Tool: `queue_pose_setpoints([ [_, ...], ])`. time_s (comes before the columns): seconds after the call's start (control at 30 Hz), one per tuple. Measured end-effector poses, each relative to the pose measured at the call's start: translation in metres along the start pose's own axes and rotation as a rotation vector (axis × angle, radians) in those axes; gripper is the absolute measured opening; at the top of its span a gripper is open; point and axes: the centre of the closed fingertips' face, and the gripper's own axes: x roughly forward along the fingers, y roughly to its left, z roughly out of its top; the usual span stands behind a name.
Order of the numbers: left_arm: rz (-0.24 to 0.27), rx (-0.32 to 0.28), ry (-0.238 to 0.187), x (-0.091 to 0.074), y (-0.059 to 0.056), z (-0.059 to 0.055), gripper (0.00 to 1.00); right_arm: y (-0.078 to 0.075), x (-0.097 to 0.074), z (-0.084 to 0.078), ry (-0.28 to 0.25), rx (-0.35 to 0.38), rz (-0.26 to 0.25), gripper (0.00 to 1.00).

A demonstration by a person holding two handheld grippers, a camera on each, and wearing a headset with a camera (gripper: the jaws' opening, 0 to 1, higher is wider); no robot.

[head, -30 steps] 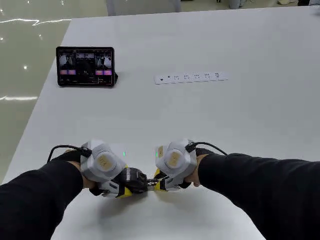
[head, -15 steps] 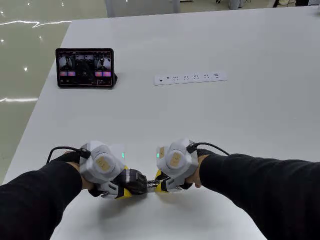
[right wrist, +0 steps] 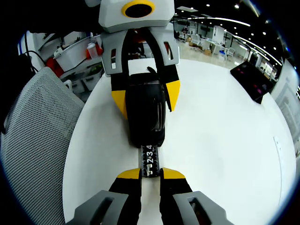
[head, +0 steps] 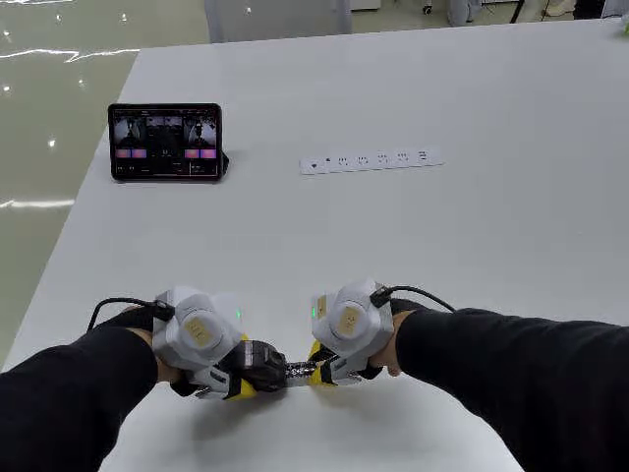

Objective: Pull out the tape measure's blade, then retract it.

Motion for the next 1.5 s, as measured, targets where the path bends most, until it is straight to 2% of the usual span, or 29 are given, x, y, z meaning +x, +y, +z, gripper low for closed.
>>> queue_pose_setpoints([
  [1.5, -0.001, 0.008, -0.012, 0.0, -0.001, 0.001, 0.34, 0.0, -0.015, -0.02, 0.012, 0.029, -0.004, 0.11],
])
